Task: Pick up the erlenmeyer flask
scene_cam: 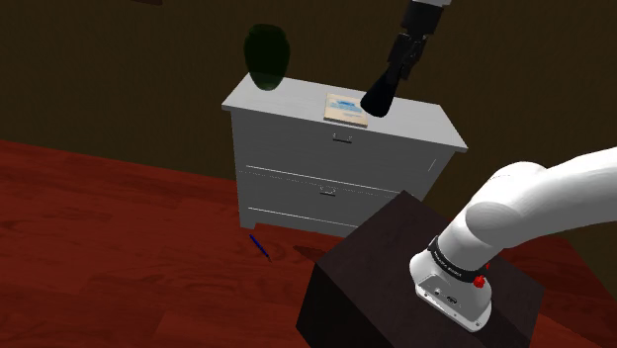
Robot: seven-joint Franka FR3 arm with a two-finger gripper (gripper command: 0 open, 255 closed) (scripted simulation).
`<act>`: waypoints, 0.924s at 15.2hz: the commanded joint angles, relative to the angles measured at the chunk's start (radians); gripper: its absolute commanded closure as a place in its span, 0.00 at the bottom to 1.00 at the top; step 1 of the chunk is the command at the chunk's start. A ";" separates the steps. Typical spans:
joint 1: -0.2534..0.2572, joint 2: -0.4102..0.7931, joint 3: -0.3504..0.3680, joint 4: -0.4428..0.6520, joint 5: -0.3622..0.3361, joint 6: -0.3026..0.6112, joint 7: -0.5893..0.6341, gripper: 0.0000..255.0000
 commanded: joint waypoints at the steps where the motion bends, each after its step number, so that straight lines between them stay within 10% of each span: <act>1: -0.016 0.049 -0.036 0.033 -0.019 0.018 -0.034 0.00; 14: -0.085 0.414 -0.228 0.350 -0.024 0.084 -0.221 0.00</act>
